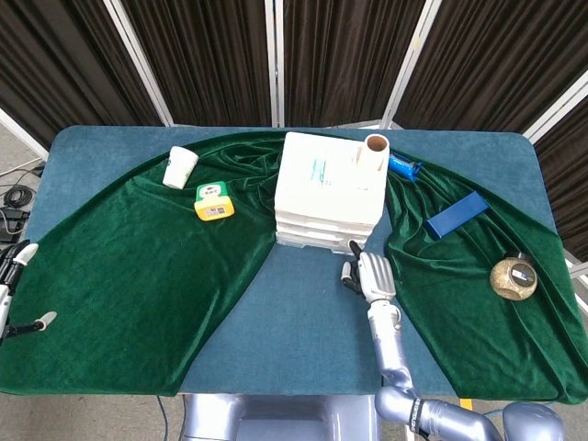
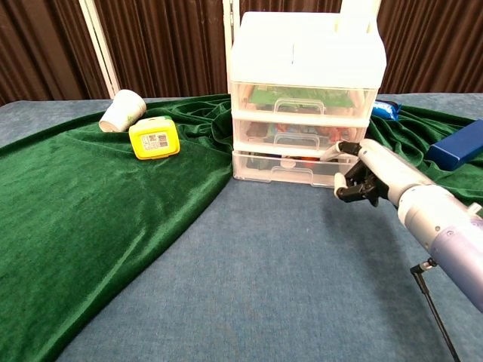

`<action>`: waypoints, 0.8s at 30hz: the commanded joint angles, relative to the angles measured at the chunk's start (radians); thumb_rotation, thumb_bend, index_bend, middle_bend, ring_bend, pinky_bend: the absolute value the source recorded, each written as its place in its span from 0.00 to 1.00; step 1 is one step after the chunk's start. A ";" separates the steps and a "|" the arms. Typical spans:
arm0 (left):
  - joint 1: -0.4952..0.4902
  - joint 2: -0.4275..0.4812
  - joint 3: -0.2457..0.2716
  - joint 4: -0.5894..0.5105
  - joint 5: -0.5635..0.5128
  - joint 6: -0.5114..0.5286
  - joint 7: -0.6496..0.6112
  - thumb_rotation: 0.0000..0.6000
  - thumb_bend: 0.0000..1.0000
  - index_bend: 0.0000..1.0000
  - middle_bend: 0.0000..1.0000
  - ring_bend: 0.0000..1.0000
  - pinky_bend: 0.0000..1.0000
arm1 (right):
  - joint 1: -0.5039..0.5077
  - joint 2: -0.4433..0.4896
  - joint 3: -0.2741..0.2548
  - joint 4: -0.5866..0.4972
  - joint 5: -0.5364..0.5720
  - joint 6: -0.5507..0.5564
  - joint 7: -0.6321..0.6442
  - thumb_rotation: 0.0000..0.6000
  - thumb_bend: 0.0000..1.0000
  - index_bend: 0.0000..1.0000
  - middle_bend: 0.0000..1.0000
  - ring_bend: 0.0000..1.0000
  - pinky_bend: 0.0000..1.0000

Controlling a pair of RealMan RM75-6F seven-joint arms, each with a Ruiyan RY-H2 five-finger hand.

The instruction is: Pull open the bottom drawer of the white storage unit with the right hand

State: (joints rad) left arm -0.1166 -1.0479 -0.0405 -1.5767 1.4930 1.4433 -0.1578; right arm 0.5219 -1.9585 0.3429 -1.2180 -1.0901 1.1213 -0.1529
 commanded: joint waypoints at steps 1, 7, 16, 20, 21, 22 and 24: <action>-0.001 0.000 0.000 0.000 0.000 -0.001 -0.001 1.00 0.05 0.00 0.00 0.00 0.00 | 0.003 -0.002 -0.004 0.005 0.002 -0.003 -0.001 1.00 0.59 0.30 0.89 0.91 0.77; -0.002 0.002 0.001 0.000 -0.002 -0.006 -0.003 1.00 0.05 0.00 0.00 0.00 0.00 | 0.006 -0.001 -0.012 -0.001 0.003 -0.006 0.000 1.00 0.59 0.39 0.89 0.91 0.77; -0.002 0.004 0.001 -0.002 -0.001 -0.007 -0.006 1.00 0.05 0.00 0.00 0.00 0.00 | -0.006 0.027 -0.033 -0.068 0.002 0.003 -0.018 1.00 0.61 0.43 0.90 0.92 0.77; -0.001 0.004 0.000 -0.003 -0.001 -0.004 -0.005 1.00 0.05 0.00 0.00 0.00 0.00 | -0.022 0.063 -0.056 -0.143 0.018 0.006 -0.062 1.00 0.61 0.44 0.90 0.92 0.77; -0.001 0.005 0.000 -0.003 -0.001 -0.003 -0.005 1.00 0.05 0.00 0.00 0.00 0.00 | -0.028 0.074 -0.065 -0.165 0.025 0.009 -0.080 1.00 0.61 0.44 0.90 0.92 0.77; 0.000 0.005 0.001 -0.004 0.000 -0.003 -0.004 1.00 0.05 0.00 0.00 0.00 0.00 | -0.032 0.082 -0.072 -0.181 0.030 0.011 -0.095 1.00 0.61 0.44 0.90 0.92 0.77; 0.000 0.005 0.001 -0.005 0.000 -0.002 -0.003 1.00 0.05 0.00 0.00 0.00 0.00 | -0.043 0.104 -0.088 -0.223 0.051 0.011 -0.129 1.00 0.61 0.44 0.90 0.92 0.77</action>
State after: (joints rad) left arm -0.1164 -1.0425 -0.0399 -1.5820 1.4931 1.4417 -0.1603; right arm 0.4930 -1.8795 0.2745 -1.4038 -1.0605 1.1293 -0.2483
